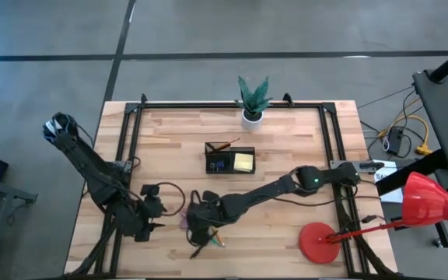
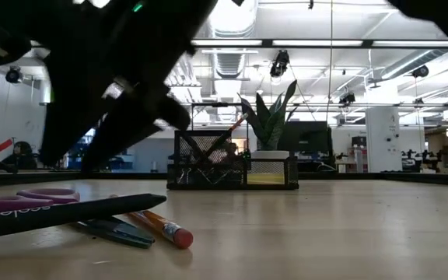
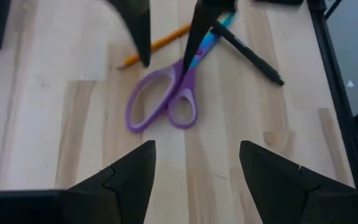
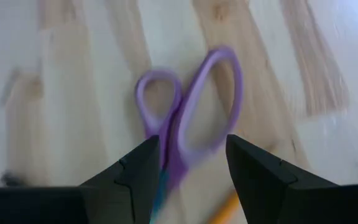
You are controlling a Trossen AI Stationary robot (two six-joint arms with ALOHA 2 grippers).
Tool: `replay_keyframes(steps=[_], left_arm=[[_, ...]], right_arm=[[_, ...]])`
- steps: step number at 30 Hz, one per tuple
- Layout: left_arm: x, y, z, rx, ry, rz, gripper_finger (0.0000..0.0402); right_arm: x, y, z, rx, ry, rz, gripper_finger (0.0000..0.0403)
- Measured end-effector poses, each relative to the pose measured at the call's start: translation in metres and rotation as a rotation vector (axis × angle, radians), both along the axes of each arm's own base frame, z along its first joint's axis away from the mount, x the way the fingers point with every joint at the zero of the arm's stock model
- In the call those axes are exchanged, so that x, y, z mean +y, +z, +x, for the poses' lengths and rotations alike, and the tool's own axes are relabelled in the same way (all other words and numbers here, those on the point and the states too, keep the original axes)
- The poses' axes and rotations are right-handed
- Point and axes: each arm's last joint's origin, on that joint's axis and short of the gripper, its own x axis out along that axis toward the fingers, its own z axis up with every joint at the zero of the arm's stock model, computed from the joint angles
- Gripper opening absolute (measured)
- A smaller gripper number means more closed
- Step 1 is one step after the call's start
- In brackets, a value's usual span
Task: Pick and place office supplies into organizer
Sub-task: Put the scissors into the desk organizer
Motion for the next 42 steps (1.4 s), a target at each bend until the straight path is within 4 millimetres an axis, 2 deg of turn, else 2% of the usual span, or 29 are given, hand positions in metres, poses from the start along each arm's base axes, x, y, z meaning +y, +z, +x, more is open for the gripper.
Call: replay_keyframes(steps=[5,12,17,20,26,31,37,40,42], left_arm=[[-0.006,0.001,-0.007,0.008,-0.001,-0.035,0.0218],[-0.007,0.002,-0.016,0.013,-0.003,-0.061,0.0218],[-0.005,0.003,-0.017,0.0,0.0,-0.068,0.0218],[-0.003,0.003,-0.018,0.004,0.005,-0.051,0.0218],[-0.001,0.002,-0.019,0.013,0.012,-0.021,0.0218],[0.0,0.002,-0.018,-0.014,0.032,-0.005,0.0218],[0.001,0.003,-0.018,-0.034,0.046,0.007,0.0218],[0.001,0.003,-0.018,-0.04,0.052,0.012,0.0218],[0.001,0.003,-0.017,-0.044,0.055,0.017,0.0218]], right_arm=[[-0.002,-0.013,0.016,-0.018,0.0,-0.002,0.0173],[-0.004,-0.022,0.015,-0.011,-0.033,-0.03,0.0173],[-0.003,-0.031,0.019,-0.076,0.027,-0.077,0.0173],[-0.002,-0.038,0.016,-0.056,0.073,-0.127,0.0173],[-0.009,-0.043,-0.001,0.137,0.063,-0.223,0.0163],[-0.009,-0.042,-0.001,0.134,0.031,-0.206,0.0132],[-0.01,-0.051,-0.004,0.156,-0.002,-0.183,0.005],[-0.011,-0.052,-0.006,0.167,-0.003,-0.191,0.0047],[-0.011,-0.045,-0.005,0.155,-0.012,-0.207,0.0047]])
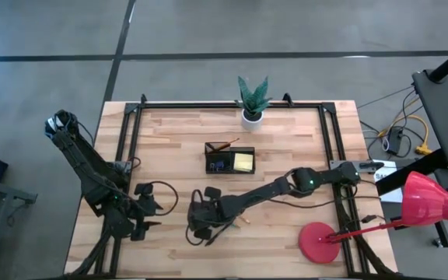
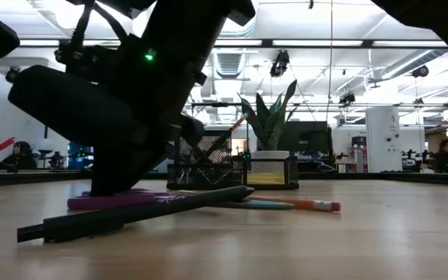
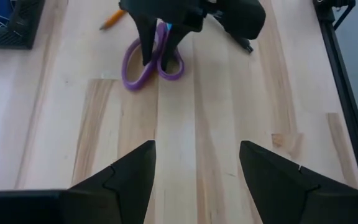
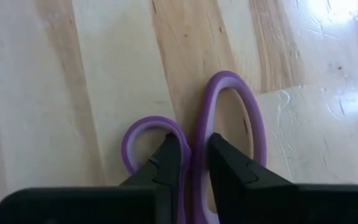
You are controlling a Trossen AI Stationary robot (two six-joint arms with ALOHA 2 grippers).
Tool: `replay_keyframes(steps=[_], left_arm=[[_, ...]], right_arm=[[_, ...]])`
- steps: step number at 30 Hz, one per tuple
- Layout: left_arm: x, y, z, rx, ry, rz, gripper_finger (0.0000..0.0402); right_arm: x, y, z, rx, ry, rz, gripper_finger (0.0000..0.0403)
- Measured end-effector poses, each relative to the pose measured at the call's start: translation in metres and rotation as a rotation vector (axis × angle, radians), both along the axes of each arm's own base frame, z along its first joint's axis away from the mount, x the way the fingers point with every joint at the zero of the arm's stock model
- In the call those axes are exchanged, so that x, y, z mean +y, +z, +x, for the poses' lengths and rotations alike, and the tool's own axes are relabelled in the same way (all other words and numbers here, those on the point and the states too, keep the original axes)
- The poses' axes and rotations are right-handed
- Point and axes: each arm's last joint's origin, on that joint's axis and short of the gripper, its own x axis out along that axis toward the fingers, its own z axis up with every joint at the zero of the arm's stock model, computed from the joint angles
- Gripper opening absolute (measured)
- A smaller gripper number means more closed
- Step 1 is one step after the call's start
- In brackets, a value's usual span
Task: Pick and place office supplies into organizer
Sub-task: Put the scissors into the desk organizer
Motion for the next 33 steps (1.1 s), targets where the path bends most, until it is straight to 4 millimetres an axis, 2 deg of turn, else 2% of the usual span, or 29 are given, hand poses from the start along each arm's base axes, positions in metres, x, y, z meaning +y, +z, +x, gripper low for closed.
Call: replay_keyframes(steps=[3,6,8,11,15,17,18,20,24,27,30,33], left_arm=[[0.0,0.001,0.0,-0.003,0.002,0.002,0.0218],[0.002,0.004,0.0,-0.032,0.018,0.006,0.0218],[0.004,0.007,-0.001,-0.055,0.029,0.002,0.0218],[0.01,0.014,-0.004,-0.096,0.05,-0.003,0.0218],[0.02,0.023,-0.009,-0.192,0.106,0.031,0.0218],[0.026,0.027,-0.011,-0.254,0.118,0.072,0.0218],[0.028,0.029,-0.011,-0.279,0.122,0.101,0.0218],[0.031,0.032,-0.012,-0.325,0.125,0.158,0.0218],[0.036,0.034,-0.014,-0.36,0.116,0.246,0.0218],[0.038,0.033,-0.013,-0.357,0.126,0.256,0.0218],[0.038,0.033,-0.013,-0.358,0.132,0.259,0.0218],[0.039,0.033,-0.013,-0.357,0.135,0.263,0.0218]], right_arm=[[0.003,0.015,0.0,-0.046,-0.026,-0.043,0.0047],[0.0,0.03,-0.001,-0.114,-0.116,-0.173,0.0047],[-0.005,0.049,-0.004,-0.191,-0.209,-0.276,0.0047],[-0.012,0.099,-0.016,-0.324,-0.339,-0.436,0.0047],[-0.031,0.193,-0.05,-0.536,-0.535,-0.639,0.0047],[-0.047,0.218,-0.063,-0.608,-0.642,-0.733,0.0039],[-0.055,0.226,-0.068,-0.633,-0.687,-0.764,0.0022],[-0.07,0.23,-0.074,-0.684,-0.773,-0.803,0.0007],[-0.101,0.239,-0.084,-0.764,-0.911,-0.787,0.0003],[-0.116,0.233,-0.082,-0.746,-0.945,-0.758,0.0004],[-0.111,0.213,-0.075,-0.696,-0.915,-0.711,0.0005],[-0.103,0.215,-0.079,-0.687,-0.886,-0.713,0.0006]])
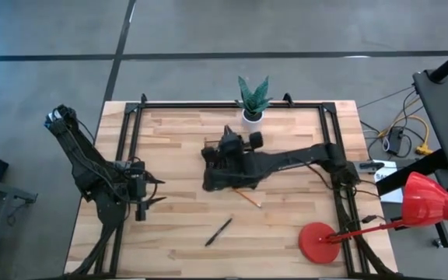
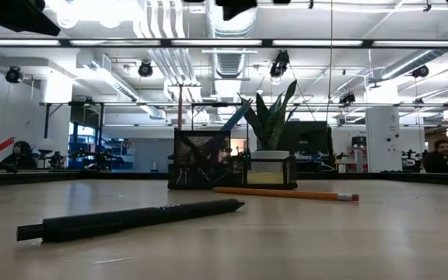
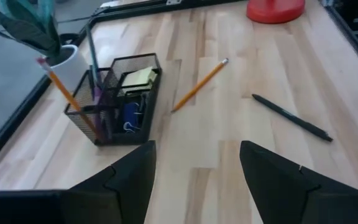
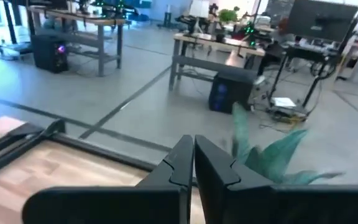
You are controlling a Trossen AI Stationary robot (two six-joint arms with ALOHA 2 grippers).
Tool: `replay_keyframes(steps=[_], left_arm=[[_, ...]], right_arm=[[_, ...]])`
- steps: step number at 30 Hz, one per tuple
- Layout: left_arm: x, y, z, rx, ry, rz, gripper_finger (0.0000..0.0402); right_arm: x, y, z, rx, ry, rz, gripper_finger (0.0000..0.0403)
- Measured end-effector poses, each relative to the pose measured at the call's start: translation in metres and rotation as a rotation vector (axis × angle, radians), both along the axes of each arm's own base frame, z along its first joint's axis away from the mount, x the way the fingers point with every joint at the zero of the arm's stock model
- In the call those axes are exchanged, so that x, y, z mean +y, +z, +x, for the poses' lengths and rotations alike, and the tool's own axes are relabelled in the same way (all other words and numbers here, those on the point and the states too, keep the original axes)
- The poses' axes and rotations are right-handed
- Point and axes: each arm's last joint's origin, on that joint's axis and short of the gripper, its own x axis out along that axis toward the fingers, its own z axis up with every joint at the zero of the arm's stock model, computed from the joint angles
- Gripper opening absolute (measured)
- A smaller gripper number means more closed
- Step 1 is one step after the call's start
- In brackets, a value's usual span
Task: Pick and place office supplies into organizer
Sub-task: Put the scissors into the desk organizer
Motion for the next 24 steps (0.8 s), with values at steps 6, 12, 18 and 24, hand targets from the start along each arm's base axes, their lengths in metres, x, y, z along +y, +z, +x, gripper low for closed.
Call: replay_keyframes(steps=[6,12,18,24], left_arm=[[0.007,0.001,0.004,-0.01,0.053,0.003,0.0218],[0.018,0.003,0.009,-0.021,0.131,-0.017,0.0218],[0.026,-0.007,0.015,0.094,0.102,-0.135,0.0218],[0.027,-0.027,0.021,0.134,0.182,-0.273,0.0218]], right_arm=[[0.009,0.005,-0.006,0.148,0.055,-0.008,0.0008],[0.003,0.016,-0.024,0.231,0.168,0.268,0.0008],[0.008,-0.032,-0.032,0.488,0.251,0.705,0.0008],[0.026,-0.086,-0.049,0.71,0.261,0.908,0.0009]])
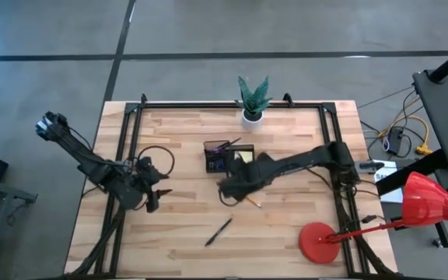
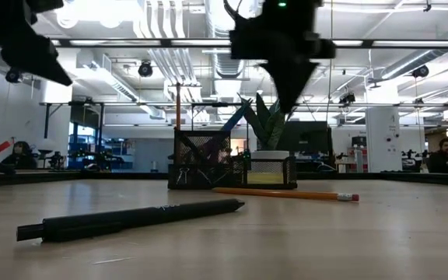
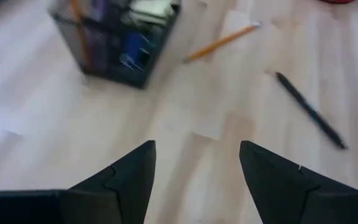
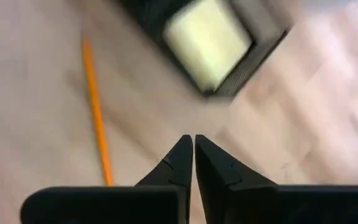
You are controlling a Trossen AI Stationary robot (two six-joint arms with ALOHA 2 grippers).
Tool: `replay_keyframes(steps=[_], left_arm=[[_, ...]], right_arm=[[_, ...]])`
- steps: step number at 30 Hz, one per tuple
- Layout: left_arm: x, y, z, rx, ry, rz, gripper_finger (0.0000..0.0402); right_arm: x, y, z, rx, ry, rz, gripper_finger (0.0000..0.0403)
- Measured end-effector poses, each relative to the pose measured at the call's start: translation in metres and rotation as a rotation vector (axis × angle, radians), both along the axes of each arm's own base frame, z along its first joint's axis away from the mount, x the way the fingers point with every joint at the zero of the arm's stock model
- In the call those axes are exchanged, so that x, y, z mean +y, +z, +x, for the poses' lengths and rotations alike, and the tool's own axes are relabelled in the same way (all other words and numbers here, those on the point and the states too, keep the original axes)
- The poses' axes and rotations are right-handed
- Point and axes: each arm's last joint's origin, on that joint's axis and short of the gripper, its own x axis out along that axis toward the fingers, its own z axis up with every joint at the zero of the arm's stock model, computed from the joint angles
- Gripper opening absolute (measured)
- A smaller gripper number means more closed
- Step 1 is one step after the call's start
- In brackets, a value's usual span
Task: Pick and place office supplies into organizer
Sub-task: Put the scissors into the desk organizer
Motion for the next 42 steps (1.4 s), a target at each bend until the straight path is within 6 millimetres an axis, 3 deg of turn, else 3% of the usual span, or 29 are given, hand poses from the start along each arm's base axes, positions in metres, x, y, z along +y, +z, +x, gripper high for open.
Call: replay_keyframes(steps=[6,12,17,21,25,27,30,42], left_arm=[[-0.01,-0.014,0.01,0.003,-0.062,-0.138,0.0218],[-0.015,-0.02,0.018,0.004,-0.061,-0.139,0.0218],[-0.014,-0.023,0.02,0.021,-0.047,-0.126,0.0218],[-0.01,-0.022,0.023,0.014,-0.013,-0.13,0.0218],[-0.001,-0.02,0.026,-0.018,0.081,-0.158,0.0218],[0.003,-0.02,0.028,-0.023,0.105,-0.162,0.0218],[0.007,-0.019,0.029,-0.025,0.12,-0.151,0.0218],[0.018,-0.022,0.029,-0.015,0.152,-0.139,0.0218]], right_arm=[[0.016,-0.011,-0.006,0.034,0.067,0.016,0.0055],[0.004,0.019,0.007,0.057,0.376,-0.203,0.0141],[-0.04,0.047,0.02,0.181,0.689,-0.186,0.0173],[-0.09,0.074,0.022,0.139,0.763,-0.106,0.017],[-0.145,0.089,0.02,0.047,0.729,-0.016,0.0162],[-0.163,0.091,0.02,0.034,0.719,-0.02,0.0161],[-0.173,0.085,0.024,0.037,0.776,0.018,0.0161],[-0.171,0.056,0.034,0.079,0.855,0.126,0.0157]])
